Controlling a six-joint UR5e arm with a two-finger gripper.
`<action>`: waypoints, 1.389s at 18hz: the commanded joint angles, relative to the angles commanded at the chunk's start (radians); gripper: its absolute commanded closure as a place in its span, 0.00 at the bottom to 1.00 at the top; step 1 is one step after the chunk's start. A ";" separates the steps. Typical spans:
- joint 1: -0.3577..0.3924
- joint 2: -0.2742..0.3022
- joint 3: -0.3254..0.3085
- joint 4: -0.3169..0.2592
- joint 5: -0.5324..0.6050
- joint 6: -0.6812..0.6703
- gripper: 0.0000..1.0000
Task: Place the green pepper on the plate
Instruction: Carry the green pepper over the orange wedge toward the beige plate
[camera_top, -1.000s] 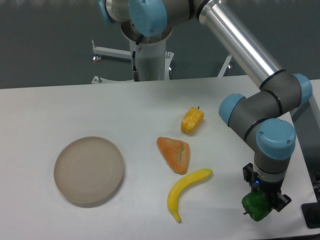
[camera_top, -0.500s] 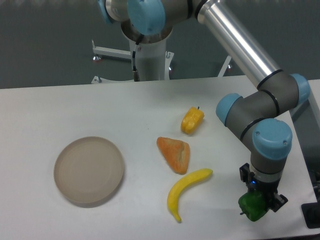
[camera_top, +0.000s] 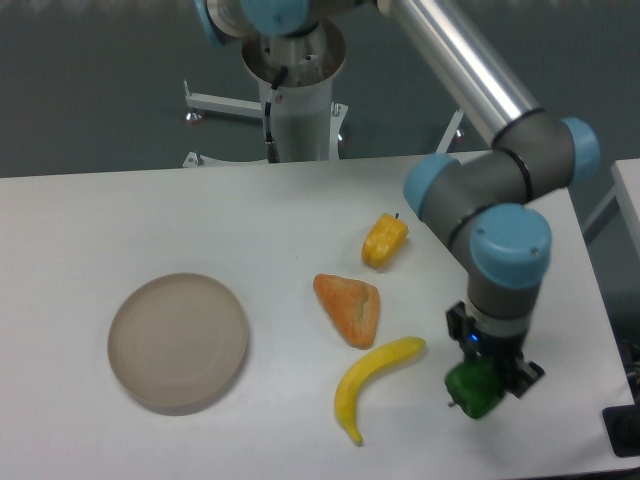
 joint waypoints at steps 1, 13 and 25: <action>-0.009 0.028 -0.031 -0.009 -0.008 -0.038 0.65; -0.299 0.135 -0.233 0.056 -0.101 -0.793 0.65; -0.414 0.134 -0.411 0.239 -0.084 -0.916 0.65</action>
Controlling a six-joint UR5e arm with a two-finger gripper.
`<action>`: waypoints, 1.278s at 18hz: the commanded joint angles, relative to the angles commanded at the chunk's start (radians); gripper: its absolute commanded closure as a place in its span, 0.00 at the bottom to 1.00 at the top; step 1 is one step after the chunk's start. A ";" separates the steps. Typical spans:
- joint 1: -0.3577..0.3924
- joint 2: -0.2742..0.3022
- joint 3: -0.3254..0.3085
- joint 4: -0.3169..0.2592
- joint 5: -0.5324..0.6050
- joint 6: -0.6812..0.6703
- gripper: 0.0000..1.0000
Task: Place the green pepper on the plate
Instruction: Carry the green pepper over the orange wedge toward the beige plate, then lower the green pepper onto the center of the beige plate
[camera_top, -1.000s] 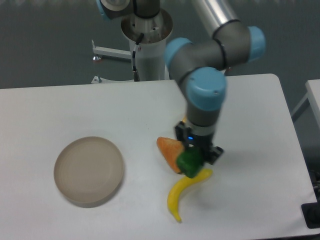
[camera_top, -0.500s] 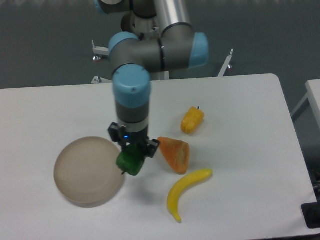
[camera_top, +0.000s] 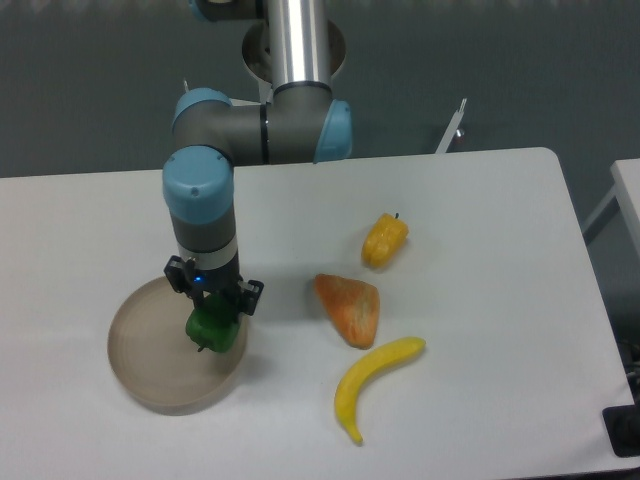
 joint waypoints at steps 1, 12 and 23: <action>-0.008 -0.002 0.000 0.000 0.002 0.000 0.65; -0.052 -0.038 0.014 -0.025 0.014 -0.012 0.64; -0.061 -0.054 0.012 -0.025 0.014 -0.012 0.64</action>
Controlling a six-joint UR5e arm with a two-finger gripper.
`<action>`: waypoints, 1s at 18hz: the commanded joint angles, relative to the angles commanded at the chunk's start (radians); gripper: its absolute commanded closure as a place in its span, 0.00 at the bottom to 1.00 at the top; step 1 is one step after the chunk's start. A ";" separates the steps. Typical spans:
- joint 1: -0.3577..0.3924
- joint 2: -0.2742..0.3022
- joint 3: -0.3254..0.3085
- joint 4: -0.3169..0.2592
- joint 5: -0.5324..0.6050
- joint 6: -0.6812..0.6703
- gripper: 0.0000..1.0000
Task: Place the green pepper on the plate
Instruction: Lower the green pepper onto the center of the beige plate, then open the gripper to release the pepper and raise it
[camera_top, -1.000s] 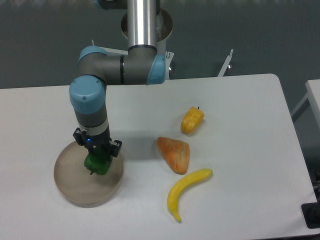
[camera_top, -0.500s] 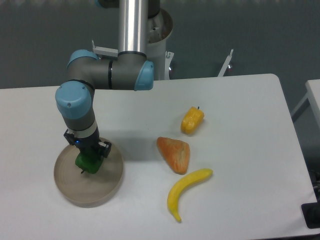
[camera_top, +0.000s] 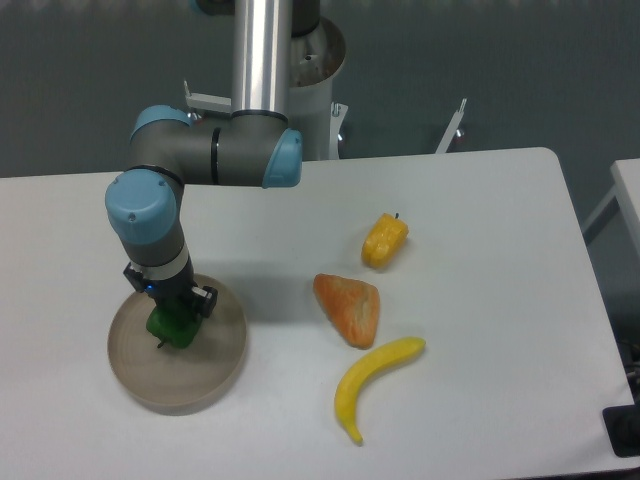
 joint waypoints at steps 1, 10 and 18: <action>0.000 0.000 -0.002 0.000 0.000 0.000 0.64; 0.000 -0.009 0.000 0.000 0.000 0.000 0.62; 0.002 -0.003 0.003 0.000 -0.002 0.002 0.13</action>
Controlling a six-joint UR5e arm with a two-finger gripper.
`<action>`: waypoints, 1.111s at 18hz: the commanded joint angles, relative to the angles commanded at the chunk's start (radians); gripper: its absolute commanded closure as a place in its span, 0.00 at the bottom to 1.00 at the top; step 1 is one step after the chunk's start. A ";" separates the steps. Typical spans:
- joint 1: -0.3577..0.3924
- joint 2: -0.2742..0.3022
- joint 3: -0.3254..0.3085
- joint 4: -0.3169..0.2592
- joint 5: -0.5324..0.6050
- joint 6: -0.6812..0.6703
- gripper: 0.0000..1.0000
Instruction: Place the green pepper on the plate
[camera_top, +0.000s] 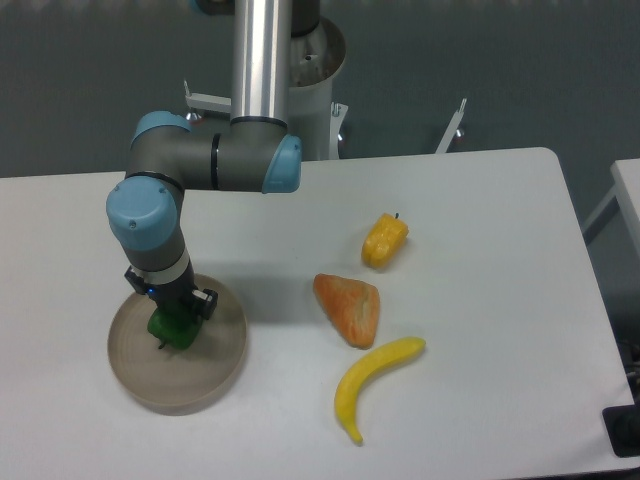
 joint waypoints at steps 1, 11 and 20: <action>-0.002 0.002 0.000 0.000 0.002 -0.002 0.08; 0.073 0.095 0.005 -0.024 -0.002 0.040 0.00; 0.356 0.155 0.005 -0.083 0.000 0.463 0.00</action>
